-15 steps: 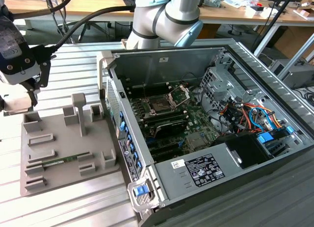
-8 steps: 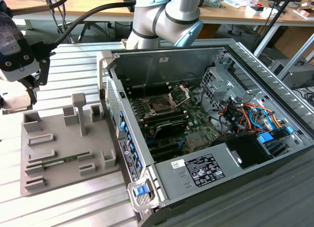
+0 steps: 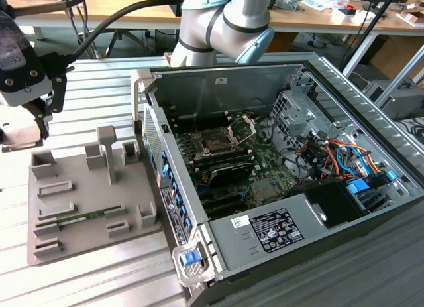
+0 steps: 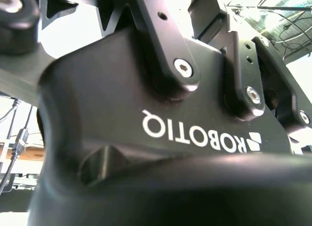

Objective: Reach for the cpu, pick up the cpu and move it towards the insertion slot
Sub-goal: 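Pick up the cpu and move it towards the insertion slot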

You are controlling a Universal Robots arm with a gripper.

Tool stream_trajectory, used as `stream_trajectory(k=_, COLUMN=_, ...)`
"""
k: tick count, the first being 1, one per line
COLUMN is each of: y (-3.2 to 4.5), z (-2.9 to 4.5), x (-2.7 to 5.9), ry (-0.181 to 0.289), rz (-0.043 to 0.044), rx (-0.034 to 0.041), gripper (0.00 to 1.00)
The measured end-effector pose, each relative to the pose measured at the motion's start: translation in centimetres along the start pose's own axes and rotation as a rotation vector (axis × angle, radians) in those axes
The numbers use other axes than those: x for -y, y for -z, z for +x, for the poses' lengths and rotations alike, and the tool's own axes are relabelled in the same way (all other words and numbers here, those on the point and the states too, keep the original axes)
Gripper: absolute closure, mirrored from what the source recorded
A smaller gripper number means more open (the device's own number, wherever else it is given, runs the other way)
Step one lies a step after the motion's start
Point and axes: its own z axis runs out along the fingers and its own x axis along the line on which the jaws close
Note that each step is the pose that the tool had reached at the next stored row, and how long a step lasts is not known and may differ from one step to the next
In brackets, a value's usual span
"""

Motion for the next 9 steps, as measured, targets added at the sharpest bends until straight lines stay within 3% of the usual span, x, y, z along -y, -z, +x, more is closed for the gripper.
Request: stream_trajectory(k=9, y=0.51, z=0.0, x=-0.02, ry=0.0, rz=-0.0001, rx=0.0001, gripper=0.45)
